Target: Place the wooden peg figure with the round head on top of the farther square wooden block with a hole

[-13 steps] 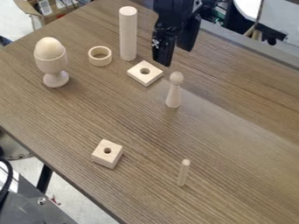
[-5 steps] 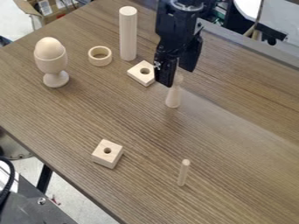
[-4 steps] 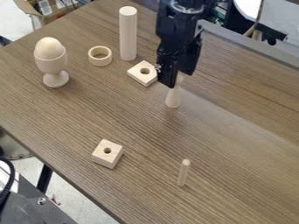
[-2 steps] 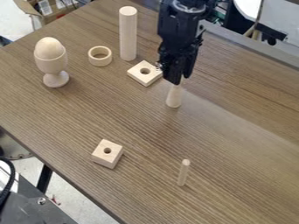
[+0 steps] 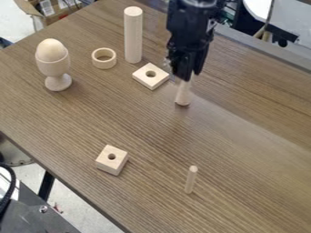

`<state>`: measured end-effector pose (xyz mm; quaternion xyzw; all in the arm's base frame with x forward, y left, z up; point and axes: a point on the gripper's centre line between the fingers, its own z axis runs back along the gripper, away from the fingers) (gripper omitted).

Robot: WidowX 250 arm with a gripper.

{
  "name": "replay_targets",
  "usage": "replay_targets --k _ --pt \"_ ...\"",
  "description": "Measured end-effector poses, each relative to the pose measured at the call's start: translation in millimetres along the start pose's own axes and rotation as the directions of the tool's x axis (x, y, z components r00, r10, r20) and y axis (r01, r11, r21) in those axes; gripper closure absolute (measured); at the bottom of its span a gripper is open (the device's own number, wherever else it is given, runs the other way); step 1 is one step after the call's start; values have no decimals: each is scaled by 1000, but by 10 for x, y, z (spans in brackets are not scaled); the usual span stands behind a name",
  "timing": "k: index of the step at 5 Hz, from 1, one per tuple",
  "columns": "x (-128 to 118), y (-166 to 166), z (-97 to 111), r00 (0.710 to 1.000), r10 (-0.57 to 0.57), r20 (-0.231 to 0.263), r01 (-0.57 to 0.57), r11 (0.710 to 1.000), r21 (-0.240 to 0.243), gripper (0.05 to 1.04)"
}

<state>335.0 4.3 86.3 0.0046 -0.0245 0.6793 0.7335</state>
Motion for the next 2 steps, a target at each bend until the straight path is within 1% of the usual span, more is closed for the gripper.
replay_targets --k 1,2 --pt "70 -95 216 1000 -3 27 5 998 -66 780" --pt "177 -148 281 999 6 39 -3 996 -89 780"
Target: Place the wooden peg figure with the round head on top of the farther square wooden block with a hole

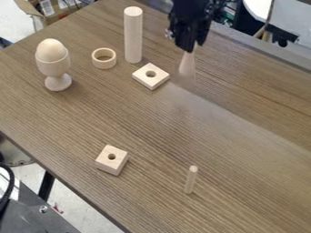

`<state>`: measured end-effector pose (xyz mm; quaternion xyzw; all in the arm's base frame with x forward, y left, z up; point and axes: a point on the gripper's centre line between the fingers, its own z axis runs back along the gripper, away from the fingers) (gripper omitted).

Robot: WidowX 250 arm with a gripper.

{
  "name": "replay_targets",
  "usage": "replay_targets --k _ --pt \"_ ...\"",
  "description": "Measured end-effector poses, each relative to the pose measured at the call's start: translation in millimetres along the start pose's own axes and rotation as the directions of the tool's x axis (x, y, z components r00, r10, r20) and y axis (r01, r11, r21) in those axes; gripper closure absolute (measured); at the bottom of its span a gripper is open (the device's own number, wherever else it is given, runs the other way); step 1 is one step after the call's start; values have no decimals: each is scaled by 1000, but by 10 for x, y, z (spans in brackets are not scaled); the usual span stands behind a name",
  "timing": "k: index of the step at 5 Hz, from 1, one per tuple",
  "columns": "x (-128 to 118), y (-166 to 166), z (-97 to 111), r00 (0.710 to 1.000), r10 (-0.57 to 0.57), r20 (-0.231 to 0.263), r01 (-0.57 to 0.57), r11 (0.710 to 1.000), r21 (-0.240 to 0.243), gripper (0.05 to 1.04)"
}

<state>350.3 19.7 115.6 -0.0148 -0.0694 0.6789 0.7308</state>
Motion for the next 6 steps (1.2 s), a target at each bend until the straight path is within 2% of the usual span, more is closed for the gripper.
replay_targets --k 3,5,6 --pt "395 9 15 996 91 12 -91 996 -11 780" --pt "396 74 -109 995 96 5 -96 995 27 780" --pt "407 84 -123 995 99 4 -99 995 27 780"
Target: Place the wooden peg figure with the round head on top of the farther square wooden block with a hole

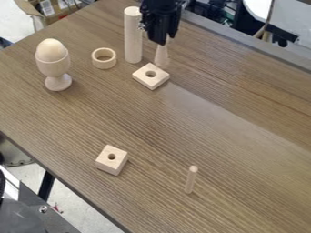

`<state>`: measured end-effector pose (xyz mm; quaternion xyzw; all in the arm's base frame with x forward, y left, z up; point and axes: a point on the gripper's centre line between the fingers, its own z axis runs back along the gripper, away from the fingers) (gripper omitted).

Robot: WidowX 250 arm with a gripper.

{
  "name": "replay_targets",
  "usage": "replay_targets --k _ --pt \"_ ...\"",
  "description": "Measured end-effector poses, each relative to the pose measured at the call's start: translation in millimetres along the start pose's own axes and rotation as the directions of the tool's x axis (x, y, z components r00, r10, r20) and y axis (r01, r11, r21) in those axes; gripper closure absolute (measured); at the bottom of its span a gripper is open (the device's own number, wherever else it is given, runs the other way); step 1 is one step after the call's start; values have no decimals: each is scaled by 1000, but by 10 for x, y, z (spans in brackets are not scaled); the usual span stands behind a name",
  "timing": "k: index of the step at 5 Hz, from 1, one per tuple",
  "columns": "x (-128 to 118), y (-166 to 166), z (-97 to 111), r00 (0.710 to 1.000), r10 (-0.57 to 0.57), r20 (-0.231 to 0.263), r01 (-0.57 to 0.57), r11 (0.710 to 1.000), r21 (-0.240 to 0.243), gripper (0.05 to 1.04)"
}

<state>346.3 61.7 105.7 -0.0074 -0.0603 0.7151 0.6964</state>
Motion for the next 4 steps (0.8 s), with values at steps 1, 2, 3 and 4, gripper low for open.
replay_targets --k 1,2,3,4 --pt "36 15 -7 1000 18 1 -18 1000 2 780" --pt "87 26 -19 1000 29 5 -29 1000 5 780" --pt "110 32 -36 999 32 3 -32 999 10 780" --pt "117 39 -99 999 32 -1 -32 999 24 780"
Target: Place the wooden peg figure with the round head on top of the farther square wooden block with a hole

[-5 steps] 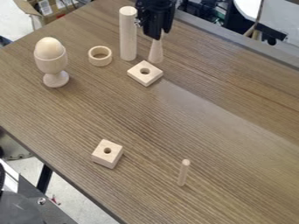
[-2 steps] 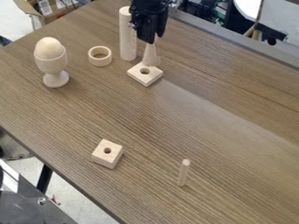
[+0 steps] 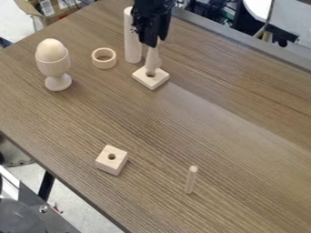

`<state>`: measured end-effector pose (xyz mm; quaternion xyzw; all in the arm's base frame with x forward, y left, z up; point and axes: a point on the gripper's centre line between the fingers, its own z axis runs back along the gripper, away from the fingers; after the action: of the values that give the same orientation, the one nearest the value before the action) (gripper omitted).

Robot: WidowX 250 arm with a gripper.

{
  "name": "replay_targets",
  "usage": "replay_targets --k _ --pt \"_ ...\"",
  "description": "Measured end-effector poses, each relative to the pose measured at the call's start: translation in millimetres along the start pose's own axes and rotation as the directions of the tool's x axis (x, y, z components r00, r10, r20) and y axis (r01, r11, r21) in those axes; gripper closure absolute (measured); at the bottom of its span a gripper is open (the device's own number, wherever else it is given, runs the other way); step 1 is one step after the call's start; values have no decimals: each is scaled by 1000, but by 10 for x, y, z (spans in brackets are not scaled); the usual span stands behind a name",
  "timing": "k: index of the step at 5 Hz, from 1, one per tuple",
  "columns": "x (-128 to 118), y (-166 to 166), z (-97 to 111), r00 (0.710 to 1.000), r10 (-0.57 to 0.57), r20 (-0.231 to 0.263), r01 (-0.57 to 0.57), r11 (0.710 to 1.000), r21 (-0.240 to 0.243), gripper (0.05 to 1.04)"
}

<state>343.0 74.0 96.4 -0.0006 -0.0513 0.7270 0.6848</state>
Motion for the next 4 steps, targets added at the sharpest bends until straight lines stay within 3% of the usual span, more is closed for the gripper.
replay_targets --k 4 --pt "-9 2 -119 1000 3 -1 -3 1000 27 780"
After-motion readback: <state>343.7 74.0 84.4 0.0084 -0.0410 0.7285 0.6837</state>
